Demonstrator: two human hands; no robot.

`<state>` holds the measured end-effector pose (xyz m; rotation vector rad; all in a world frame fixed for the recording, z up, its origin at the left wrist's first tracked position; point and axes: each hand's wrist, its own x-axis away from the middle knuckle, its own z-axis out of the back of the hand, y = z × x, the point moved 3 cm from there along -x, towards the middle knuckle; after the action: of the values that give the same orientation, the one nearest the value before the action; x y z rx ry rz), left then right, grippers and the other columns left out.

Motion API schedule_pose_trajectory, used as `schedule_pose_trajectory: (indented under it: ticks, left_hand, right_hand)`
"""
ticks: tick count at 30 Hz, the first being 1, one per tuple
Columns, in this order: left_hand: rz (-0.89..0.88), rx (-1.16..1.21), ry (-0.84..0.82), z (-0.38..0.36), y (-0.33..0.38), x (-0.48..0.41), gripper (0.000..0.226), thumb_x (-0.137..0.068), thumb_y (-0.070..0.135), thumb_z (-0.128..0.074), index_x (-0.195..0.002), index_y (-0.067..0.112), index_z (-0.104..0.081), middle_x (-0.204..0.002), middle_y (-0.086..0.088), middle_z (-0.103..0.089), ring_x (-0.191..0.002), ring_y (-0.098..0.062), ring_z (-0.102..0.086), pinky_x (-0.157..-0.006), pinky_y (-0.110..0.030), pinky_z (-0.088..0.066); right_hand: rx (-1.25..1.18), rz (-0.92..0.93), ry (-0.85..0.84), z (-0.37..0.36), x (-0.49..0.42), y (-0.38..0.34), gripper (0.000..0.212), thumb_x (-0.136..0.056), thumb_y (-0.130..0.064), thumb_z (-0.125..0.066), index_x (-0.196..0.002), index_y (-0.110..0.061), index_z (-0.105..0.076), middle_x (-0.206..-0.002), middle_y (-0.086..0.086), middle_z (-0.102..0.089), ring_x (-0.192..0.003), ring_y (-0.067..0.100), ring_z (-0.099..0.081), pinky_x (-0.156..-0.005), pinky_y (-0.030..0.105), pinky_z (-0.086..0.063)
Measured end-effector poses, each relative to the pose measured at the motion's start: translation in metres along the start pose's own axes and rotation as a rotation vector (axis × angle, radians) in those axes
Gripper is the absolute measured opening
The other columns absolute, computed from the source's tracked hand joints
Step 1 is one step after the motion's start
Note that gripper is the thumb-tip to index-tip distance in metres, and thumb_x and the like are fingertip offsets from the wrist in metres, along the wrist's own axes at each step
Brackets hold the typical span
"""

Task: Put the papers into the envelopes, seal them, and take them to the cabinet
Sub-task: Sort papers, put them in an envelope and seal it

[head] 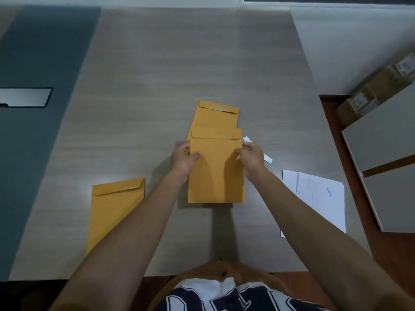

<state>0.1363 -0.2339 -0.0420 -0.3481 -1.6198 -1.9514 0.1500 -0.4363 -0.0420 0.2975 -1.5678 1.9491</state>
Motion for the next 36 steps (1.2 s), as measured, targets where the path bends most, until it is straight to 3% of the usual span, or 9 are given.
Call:
schedule_pose_trajectory:
  ticks: [4, 8, 9, 12, 17, 21, 23, 28, 36]
  left_hand:
    - [-0.066, -0.083, 0.048, -0.003, 0.031, -0.033, 0.041, -0.088, 0.018, -0.072, -0.126, 0.01, -0.062, -0.114, -0.01, -0.068, -0.098, -0.026, -0.066, -0.091, -0.044, -0.055]
    - [-0.097, -0.196, 0.052, -0.009, 0.055, -0.067, 0.041, -0.091, 0.016, -0.069, -0.13, 0.01, -0.059, -0.129, -0.01, -0.063, -0.114, -0.029, -0.061, -0.095, -0.044, -0.052]
    - [-0.094, -0.228, 0.052, -0.011, 0.06, -0.079, 0.042, -0.091, 0.016, -0.069, -0.131, 0.011, -0.059, -0.13, -0.01, -0.062, -0.115, -0.029, -0.061, -0.096, -0.045, -0.052]
    - [-0.113, -0.304, 0.057, -0.015, 0.068, -0.098, 0.047, -0.089, 0.021, -0.071, -0.133, 0.009, -0.057, -0.132, -0.01, -0.062, -0.119, -0.029, -0.059, -0.098, -0.041, -0.05]
    - [-0.125, -0.475, 0.025, -0.022, 0.065, -0.105, 0.067, -0.092, 0.033, -0.067, -0.149, 0.011, -0.039, -0.153, -0.007, -0.041, -0.139, -0.026, -0.041, -0.109, -0.035, -0.037]
    - [-0.13, -0.509, 0.001, -0.018, 0.044, -0.096, 0.065, -0.091, 0.034, -0.067, -0.149, 0.016, -0.041, -0.153, -0.006, -0.042, -0.139, -0.024, -0.042, -0.111, -0.036, -0.039]
    - [-0.127, -0.511, 0.007, -0.013, 0.035, -0.087, 0.062, -0.092, 0.032, -0.066, -0.147, 0.016, -0.044, -0.152, -0.006, -0.044, -0.138, -0.024, -0.043, -0.11, -0.036, -0.04]
    - [-0.139, -0.56, 0.097, 0.011, 0.012, -0.052, 0.045, -0.093, 0.025, -0.062, -0.135, 0.012, -0.055, -0.14, -0.008, -0.056, -0.126, -0.027, -0.052, -0.098, -0.034, -0.043]
    - [-0.129, -0.484, 0.251, 0.089, -0.046, 0.003, 0.046, -0.089, 0.024, -0.067, -0.133, 0.011, -0.059, -0.137, -0.009, -0.059, -0.126, -0.025, -0.054, -0.102, -0.026, -0.037]
  right_hand:
    - [0.141, 0.09, 0.0, -0.011, -0.019, -0.024, 0.031, -0.09, -0.009, -0.058, -0.116, -0.022, -0.068, -0.096, -0.005, -0.065, -0.074, 0.006, -0.057, -0.075, 0.03, -0.051]
    - [0.182, 0.089, 0.033, -0.023, -0.04, -0.042, 0.013, -0.088, -0.006, -0.057, -0.087, -0.015, -0.066, -0.074, -0.003, -0.058, -0.07, 0.021, -0.056, -0.063, 0.027, -0.047]
    - [0.199, 0.087, 0.039, -0.026, -0.047, -0.048, 0.01, -0.087, -0.007, -0.057, -0.09, -0.01, -0.066, -0.08, 0.006, -0.062, -0.079, 0.028, -0.059, -0.066, 0.031, -0.049]
    - [0.241, 0.06, 0.052, -0.032, -0.058, -0.059, 0.032, -0.089, -0.012, -0.06, -0.117, 0.003, -0.059, -0.113, 0.019, -0.065, -0.106, 0.034, -0.06, -0.085, 0.04, -0.049]
    - [0.286, 0.074, 0.047, -0.033, -0.064, -0.063, 0.042, -0.092, -0.015, -0.059, -0.13, 0.001, -0.052, -0.134, 0.017, -0.057, -0.12, 0.029, -0.056, -0.091, 0.034, -0.046]
    - [0.31, 0.122, 0.023, -0.039, -0.059, -0.056, 0.053, -0.094, -0.022, -0.059, -0.143, -0.008, -0.045, -0.143, 0.007, -0.051, -0.129, 0.023, -0.05, -0.096, 0.027, -0.042]
    - [0.332, 0.161, 0.037, -0.045, -0.053, -0.049, 0.054, -0.093, -0.023, -0.06, -0.143, -0.009, -0.046, -0.142, 0.006, -0.052, -0.13, 0.023, -0.048, -0.103, 0.032, -0.042]
    - [0.392, 0.271, 0.039, -0.068, -0.021, -0.031, 0.046, -0.089, -0.031, -0.065, -0.131, -0.015, -0.055, -0.122, 0.003, -0.058, -0.114, 0.019, -0.053, -0.095, 0.033, -0.046]
    - [0.519, 0.372, -0.22, -0.133, 0.051, 0.012, 0.042, -0.086, -0.027, -0.063, -0.124, -0.011, -0.056, -0.116, 0.01, -0.057, -0.111, 0.028, -0.054, -0.094, 0.041, -0.047]
